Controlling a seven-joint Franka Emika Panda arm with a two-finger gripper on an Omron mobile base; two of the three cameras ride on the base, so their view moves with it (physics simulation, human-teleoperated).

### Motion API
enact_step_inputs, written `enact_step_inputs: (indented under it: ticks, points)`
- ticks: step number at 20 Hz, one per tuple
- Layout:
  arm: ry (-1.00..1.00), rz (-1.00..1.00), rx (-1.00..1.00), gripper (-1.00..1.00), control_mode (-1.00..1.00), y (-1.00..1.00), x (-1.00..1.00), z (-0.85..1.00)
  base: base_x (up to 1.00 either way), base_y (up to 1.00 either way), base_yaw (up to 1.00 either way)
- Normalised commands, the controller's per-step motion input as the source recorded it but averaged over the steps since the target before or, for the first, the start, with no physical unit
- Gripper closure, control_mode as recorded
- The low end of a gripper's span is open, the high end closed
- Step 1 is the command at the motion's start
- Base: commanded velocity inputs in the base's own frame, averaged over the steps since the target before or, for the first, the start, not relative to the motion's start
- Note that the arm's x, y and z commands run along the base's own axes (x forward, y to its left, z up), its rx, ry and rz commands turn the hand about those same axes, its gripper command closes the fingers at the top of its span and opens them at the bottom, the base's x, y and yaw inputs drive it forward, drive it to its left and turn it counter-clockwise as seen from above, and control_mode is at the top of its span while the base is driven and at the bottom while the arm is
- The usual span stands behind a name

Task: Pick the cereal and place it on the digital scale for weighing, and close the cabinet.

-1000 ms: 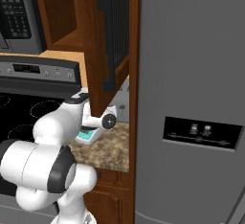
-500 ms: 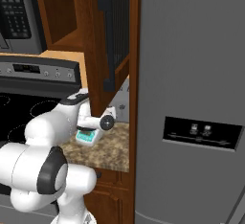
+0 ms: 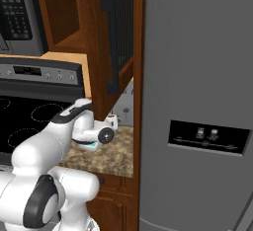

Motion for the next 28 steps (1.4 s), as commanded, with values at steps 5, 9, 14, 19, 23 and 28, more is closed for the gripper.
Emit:
enact_step_inputs:
  ticks: [5,9,14,19,23,28]
  points:
    - [-0.05,-0.07,0.02,-1.00,-1.00,-0.21,-0.13,0.11,0.00,0.00,0.00]
    - [-0.10,-0.06,0.02,-1.00,-1.00,-0.16,-0.36,0.24,0.00,0.00,0.00]
    - [-0.25,-0.05,0.00,-1.00,-1.00,0.00,-0.57,0.66,0.00,0.00,0.00]
    - [-0.17,-0.04,0.00,-1.00,-1.00,0.01,-0.89,0.90,0.00,0.00,0.00]
    - [-0.08,-0.01,-0.06,-1.00,-1.00,0.32,-0.77,0.98,0.00,0.00,0.00]
    - [0.00,-0.01,-0.25,-1.00,-1.00,0.49,-0.61,0.92,0.00,0.00,0.00]
